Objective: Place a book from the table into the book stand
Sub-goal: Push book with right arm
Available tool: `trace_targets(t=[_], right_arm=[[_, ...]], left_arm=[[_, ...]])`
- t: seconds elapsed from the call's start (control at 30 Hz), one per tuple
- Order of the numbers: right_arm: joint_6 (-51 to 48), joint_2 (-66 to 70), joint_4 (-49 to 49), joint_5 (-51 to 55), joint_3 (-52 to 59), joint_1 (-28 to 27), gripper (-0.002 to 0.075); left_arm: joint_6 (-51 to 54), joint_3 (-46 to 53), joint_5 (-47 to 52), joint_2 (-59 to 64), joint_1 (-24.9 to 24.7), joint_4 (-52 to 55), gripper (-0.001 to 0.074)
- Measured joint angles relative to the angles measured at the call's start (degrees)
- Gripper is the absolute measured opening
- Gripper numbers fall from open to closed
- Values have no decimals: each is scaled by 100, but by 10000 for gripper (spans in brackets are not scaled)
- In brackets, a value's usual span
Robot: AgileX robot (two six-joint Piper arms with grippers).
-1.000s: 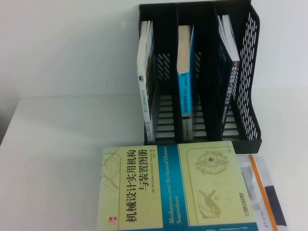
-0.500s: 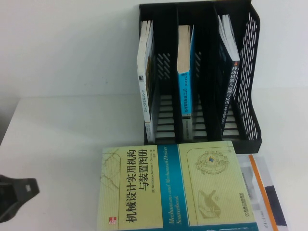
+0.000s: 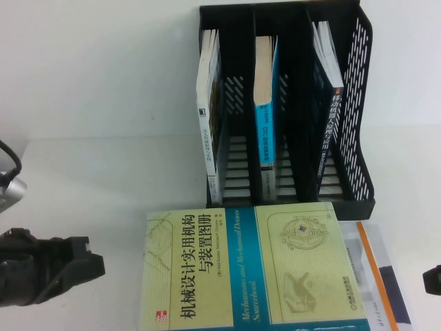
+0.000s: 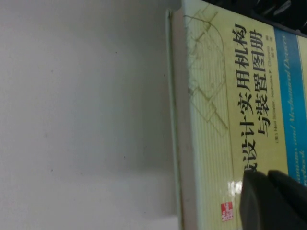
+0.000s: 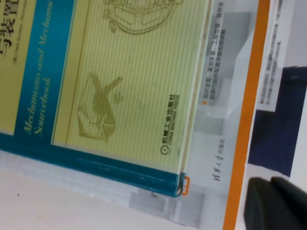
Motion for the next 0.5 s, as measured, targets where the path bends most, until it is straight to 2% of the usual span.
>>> trace_targets(t=[0.1,0.33,0.5], right_arm=[[-57,38,41,36,-26,0,-3],[-506,71,359,37,-26,0,-3],[-727,337,489,28,-26,0,-3]], left_arm=[[521,0,322,174,375,-468,-4],[1829,0,1991,744,2052,-1612,-4],[2119,0,1878,1093,2193,-1752,-4]])
